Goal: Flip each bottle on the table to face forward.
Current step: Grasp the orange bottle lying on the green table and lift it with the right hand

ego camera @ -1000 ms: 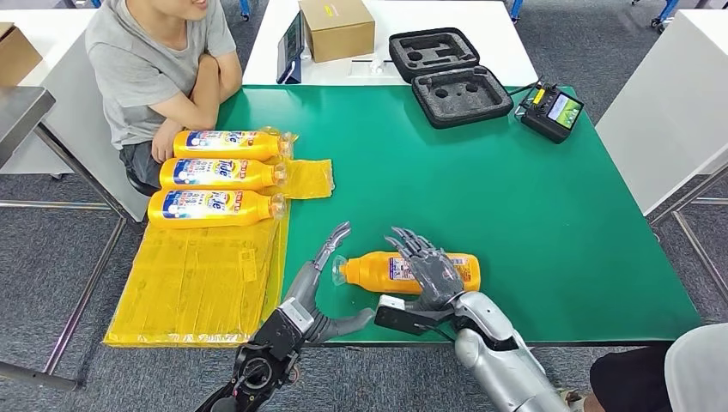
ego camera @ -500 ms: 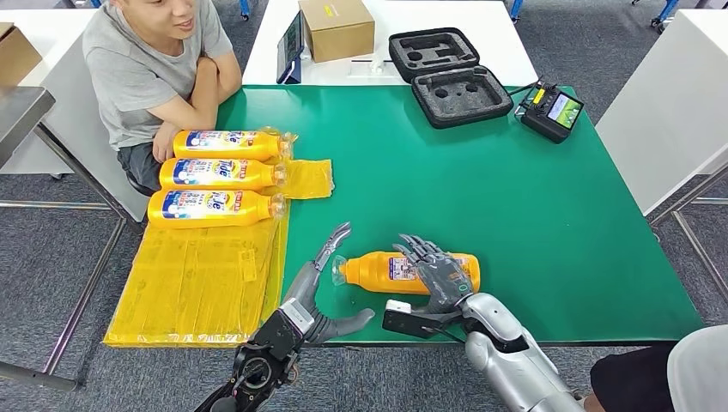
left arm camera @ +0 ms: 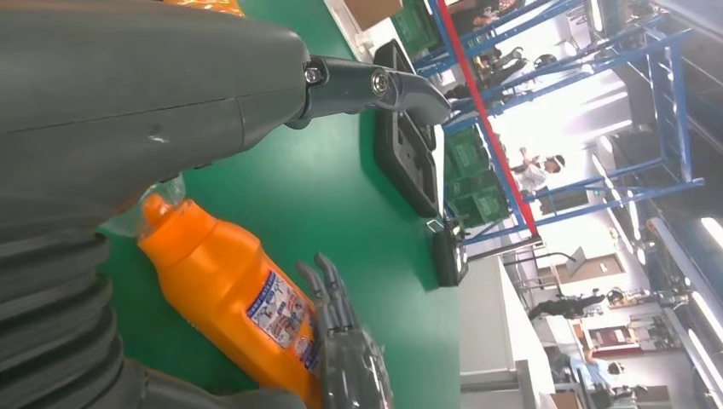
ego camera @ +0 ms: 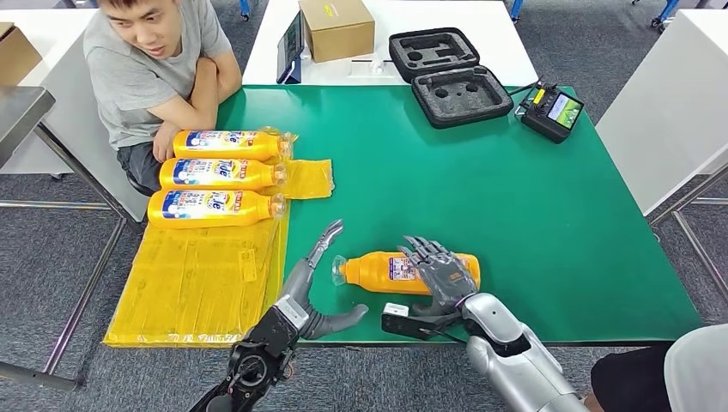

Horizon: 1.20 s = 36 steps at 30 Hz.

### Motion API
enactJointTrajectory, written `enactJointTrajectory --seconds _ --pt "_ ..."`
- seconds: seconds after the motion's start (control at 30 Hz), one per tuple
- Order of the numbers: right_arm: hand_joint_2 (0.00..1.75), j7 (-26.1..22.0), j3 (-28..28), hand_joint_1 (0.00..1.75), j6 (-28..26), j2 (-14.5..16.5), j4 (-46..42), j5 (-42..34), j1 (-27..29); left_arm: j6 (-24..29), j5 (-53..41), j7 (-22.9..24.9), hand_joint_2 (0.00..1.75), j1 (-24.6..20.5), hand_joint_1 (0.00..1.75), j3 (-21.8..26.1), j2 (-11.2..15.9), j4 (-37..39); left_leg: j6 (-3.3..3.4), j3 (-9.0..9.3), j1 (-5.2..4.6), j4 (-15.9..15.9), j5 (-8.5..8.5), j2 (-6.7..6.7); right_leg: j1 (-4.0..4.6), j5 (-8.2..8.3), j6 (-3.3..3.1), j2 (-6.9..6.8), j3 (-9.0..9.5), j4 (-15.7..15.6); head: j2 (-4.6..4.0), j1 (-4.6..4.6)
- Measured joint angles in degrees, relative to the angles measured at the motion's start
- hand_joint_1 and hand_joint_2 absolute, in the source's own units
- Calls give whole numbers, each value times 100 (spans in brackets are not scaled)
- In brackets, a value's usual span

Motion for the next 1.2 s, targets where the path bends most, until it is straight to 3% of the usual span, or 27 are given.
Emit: enactJointTrajectory --seconds 0.37,0.4,0.5,0.53,1.2 --pt "175 424 53 5 114 -229 28 243 -7 -14 -52 0 175 14 0 61 29 -3 1 6 -1 0 0 -1 -2 0 0 0 5 -1 0 0" --pt "175 443 52 31 147 -247 28 232 -7 -26 -51 0 175 15 0 68 32 -3 1 8 -1 0 0 -1 -2 0 0 0 7 -2 0 0" --pt "175 484 44 154 280 -279 32 145 -5 -48 -46 0 175 16 0 79 34 -3 1 15 -1 0 0 -1 -1 0 0 0 13 -2 0 0" --pt "175 497 35 172 320 -287 41 108 -2 -48 -44 0 175 16 0 81 34 -3 1 17 -1 0 0 0 -1 0 0 0 14 -3 0 -1" --pt "175 246 -869 175 422 -243 476 -440 155 -122 -44 2 175 8 0 113 30 3 14 85 0 0 -15 -5 -1 -12 8 -3 73 -19 0 1"
